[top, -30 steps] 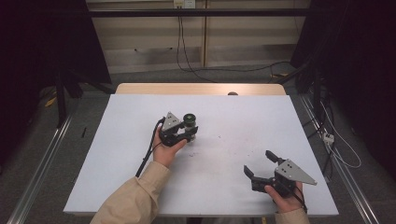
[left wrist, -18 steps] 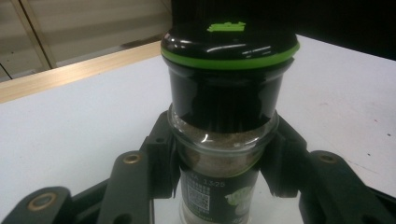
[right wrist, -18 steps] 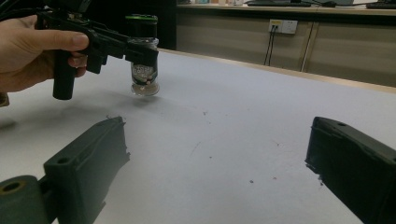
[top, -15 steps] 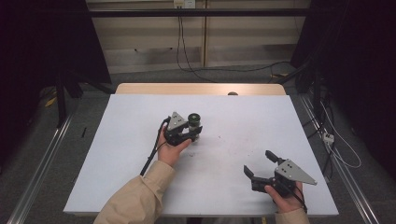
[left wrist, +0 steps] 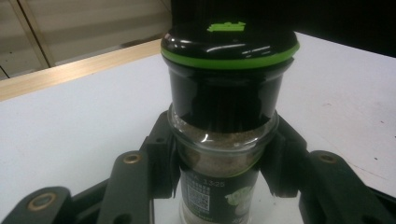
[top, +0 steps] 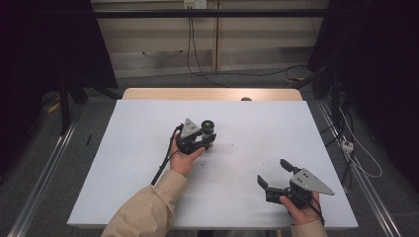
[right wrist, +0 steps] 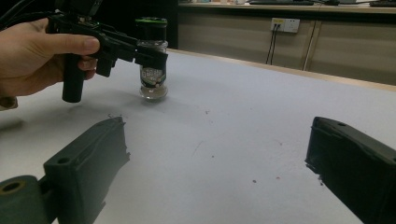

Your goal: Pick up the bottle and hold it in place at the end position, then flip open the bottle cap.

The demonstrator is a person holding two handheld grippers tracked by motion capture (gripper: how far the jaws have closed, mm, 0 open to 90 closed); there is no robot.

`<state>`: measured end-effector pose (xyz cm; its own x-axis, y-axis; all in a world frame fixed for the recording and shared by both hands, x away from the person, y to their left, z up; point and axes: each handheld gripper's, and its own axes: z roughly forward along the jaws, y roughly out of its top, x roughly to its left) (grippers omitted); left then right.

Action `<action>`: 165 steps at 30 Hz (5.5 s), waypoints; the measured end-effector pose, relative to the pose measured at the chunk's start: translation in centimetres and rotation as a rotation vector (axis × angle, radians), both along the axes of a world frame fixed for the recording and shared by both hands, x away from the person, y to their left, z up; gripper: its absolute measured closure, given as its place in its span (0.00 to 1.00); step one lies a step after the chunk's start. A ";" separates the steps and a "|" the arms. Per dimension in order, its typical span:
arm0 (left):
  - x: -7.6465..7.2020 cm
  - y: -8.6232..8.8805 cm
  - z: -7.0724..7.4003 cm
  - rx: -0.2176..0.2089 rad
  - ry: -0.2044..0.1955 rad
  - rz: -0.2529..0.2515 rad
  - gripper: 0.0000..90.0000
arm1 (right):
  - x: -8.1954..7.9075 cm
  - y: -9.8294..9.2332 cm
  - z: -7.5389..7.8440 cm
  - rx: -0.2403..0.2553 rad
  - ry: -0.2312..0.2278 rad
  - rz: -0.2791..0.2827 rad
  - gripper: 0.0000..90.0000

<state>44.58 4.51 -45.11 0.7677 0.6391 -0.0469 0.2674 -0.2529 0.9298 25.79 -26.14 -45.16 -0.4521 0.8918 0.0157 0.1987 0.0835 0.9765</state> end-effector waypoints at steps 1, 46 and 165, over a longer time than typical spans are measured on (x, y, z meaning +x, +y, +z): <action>0.0 0.0 0.0 0.003 -0.004 -0.003 0.59 | 0.0 0.0 0.0 -0.001 0.001 0.000 0.05; -0.5 -1.0 -0.9 0.029 -0.052 0.002 0.59 | 1.3 1.8 0.4 -0.028 0.032 0.024 0.05; -0.5 -0.8 -1.0 0.024 -0.032 0.008 0.59 | 13.5 12.4 3.7 -0.043 0.229 0.136 1.00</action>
